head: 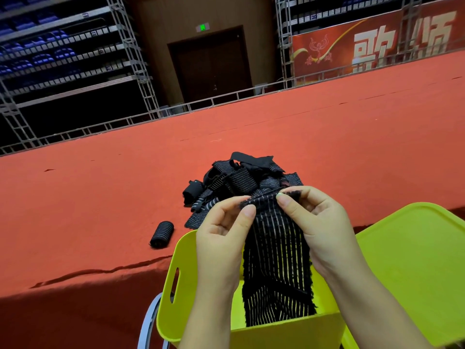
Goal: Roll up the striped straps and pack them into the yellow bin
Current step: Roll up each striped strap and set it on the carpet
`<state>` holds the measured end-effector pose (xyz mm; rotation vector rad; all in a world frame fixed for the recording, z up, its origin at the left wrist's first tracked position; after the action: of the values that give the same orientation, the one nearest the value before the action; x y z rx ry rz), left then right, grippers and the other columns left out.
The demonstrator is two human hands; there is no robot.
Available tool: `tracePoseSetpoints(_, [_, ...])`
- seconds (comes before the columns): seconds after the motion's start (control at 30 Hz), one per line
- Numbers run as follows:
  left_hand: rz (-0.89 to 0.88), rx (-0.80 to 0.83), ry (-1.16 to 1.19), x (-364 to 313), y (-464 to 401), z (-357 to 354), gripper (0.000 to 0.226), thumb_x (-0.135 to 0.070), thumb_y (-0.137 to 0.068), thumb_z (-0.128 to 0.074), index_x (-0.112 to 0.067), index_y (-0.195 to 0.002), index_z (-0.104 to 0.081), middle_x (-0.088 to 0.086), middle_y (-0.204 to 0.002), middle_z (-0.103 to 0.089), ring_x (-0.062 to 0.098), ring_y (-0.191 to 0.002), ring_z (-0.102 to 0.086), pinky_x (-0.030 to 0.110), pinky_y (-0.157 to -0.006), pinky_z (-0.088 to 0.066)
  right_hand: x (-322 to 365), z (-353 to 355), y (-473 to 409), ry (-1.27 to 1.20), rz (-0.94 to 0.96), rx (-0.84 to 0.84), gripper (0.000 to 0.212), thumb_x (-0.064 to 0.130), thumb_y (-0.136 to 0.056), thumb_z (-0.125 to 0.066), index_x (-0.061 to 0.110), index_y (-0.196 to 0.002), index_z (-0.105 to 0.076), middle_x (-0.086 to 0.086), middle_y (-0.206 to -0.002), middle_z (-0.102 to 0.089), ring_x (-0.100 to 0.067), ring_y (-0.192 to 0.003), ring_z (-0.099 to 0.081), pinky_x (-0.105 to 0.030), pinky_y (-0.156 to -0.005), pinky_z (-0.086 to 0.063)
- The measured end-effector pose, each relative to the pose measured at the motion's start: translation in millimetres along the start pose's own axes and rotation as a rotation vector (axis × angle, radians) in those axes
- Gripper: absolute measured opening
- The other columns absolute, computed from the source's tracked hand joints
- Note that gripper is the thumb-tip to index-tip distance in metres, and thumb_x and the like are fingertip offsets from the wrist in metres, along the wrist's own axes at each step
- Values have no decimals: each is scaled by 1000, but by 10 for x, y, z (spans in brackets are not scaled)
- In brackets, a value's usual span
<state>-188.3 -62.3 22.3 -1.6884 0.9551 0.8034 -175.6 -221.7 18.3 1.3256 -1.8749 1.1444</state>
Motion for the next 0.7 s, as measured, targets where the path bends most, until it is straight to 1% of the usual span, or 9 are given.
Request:
tracePoseSetpoints(0.07, [-4,-19,-25,15,-8,29,14,-23,-70,-75,-28,-83,-77,0,-86,-75,15,-86,-69,29,-78,-53,10,4,1,49,35,-6,12,1,-81,-66,13,-78,-68,4,-71,-70,-5,-68,-64,-15,-61,-50])
tracePoseSetpoints(0.13, [-5,-34,-24,25,-7,57,15,-18,-74,-70,-28,-83,-77,-1,-86,-75,15,-86,-69,31,-80,-54,11,3,7,112,68,-8,12,5,-81,-69,16,-78,-69,4,-74,-71,-6,-71,-65,-15,-64,-50])
tracePoseSetpoints(0.23, [-7,-40,-3,25,3,65,13,-17,-78,-72,-28,-83,-77,-1,-86,-75,14,-86,-69,26,-77,-54,-4,48,8,159,92,-53,12,8,-78,-73,19,-78,-69,6,-73,-70,-4,-69,-63,-14,-63,-48])
tracePoseSetpoints(0.27, [-8,-46,-1,30,6,73,13,-17,-79,-70,-28,-83,-77,-1,-86,-74,14,-86,-68,26,-78,-54,2,58,7,169,106,-67,13,8,-77,-74,20,-77,-68,8,-71,-69,-2,-67,-61,-13,-61,-47])
tracePoseSetpoints(0.4, [-12,-63,14,56,3,88,17,-19,-79,-64,-29,-83,-76,-3,-89,-73,15,-90,-66,35,-86,-50,21,49,13,154,139,-68,16,7,-75,-74,19,-78,-63,16,-63,-62,5,-58,-52,-8,-56,-41])
tracePoseSetpoints(0.5, [5,-73,80,80,-18,76,18,-17,-79,-63,-28,-82,-76,-3,-89,-72,17,-92,-64,39,-90,-49,14,-7,15,107,119,-26,13,17,-69,-74,21,-75,-64,13,-66,-64,0,-60,-54,-12,-58,-45])
tracePoseSetpoints(0.53, [5,-76,99,80,-20,73,18,-17,-79,-63,-29,-82,-76,-3,-89,-72,17,-93,-64,38,-90,-49,8,-23,15,81,108,-14,14,19,-66,-73,20,-75,-63,10,-68,-65,-3,-63,-57,-14,-59,-47])
tracePoseSetpoints(0.6, [1,-72,130,82,-27,62,19,-17,-79,-62,-29,-81,-76,-4,-89,-72,15,-92,-65,32,-86,-51,-10,-43,4,28,89,-4,16,16,-64,-72,16,-75,-61,6,-70,-66,-6,-65,-61,-16,-60,-49])
tracePoseSetpoints(0.7, [5,-36,157,85,-33,44,16,-15,-80,-62,-24,-83,-75,-2,-88,-71,16,-89,-65,28,-81,-54,-3,-53,-14,-12,80,-11,17,14,-63,-72,14,-73,-58,5,-67,-66,-8,-63,-62,-17,-59,-51])
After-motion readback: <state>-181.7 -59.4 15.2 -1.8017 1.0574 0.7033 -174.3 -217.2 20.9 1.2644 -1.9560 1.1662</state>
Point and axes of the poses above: each hand's wrist, its own y-axis away from the middle knuckle, its own z-axis out of the back of the hand, x = y × z, the point moved 9 cm from there along -y, towards the middle knuckle
